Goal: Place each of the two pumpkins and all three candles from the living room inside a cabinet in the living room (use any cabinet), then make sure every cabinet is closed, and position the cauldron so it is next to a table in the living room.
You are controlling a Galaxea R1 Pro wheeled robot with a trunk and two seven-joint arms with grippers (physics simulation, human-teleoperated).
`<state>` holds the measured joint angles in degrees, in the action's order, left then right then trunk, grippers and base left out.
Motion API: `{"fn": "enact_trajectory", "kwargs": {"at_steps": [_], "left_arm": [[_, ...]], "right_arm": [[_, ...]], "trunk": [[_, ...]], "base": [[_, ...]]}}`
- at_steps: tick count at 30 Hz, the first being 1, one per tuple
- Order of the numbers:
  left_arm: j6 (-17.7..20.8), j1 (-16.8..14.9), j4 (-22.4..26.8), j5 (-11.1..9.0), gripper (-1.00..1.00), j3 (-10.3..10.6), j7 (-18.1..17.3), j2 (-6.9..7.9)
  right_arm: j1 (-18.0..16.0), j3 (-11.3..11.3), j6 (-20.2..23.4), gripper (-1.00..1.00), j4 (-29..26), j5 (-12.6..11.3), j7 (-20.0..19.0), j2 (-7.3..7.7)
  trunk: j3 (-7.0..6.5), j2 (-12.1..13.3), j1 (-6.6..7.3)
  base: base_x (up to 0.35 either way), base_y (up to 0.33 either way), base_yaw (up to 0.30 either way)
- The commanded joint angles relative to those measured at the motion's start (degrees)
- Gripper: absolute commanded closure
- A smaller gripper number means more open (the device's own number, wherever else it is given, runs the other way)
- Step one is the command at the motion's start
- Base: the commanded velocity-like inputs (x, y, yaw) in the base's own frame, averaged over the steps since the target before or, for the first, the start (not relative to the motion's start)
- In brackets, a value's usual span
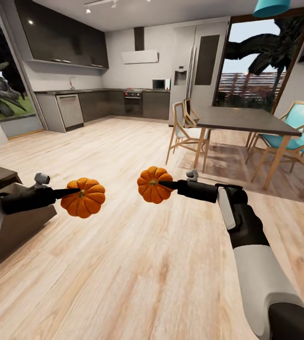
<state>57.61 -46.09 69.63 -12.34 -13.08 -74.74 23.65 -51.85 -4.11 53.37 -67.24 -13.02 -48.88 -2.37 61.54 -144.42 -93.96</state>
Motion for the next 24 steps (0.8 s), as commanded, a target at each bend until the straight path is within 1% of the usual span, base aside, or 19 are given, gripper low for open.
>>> {"fn": "enact_trajectory", "kwargs": {"at_steps": [1, 6, 24], "left_arm": [[0.05, 0.01, -0.03, -0.10, 1.00, -0.01, -0.05, -0.05], [0.05, 0.03, -0.82, -0.12, 1.00, -0.01, -0.06, -0.12], [0.05, 0.04, -1.42, -0.14, 1.00, -0.10, -0.06, -0.12]], "right_arm": [[-0.01, -0.02, 0.16, 1.00, 0.01, -0.34, -0.16, -0.01], [-0.01, -0.02, 0.16, 1.00, 0.01, -0.34, -0.15, 0.00], [-0.01, -0.02, 0.16, 1.00, 0.01, -0.34, -0.11, -0.08]], "trunk": [[0.03, 0.00, 0.00], [0.16, 0.00, 0.00], [0.20, 0.00, 0.00]], "base": [[0.000, 0.000, 0.266], [0.221, 0.000, 0.267], [0.335, 0.000, 0.273]]}}
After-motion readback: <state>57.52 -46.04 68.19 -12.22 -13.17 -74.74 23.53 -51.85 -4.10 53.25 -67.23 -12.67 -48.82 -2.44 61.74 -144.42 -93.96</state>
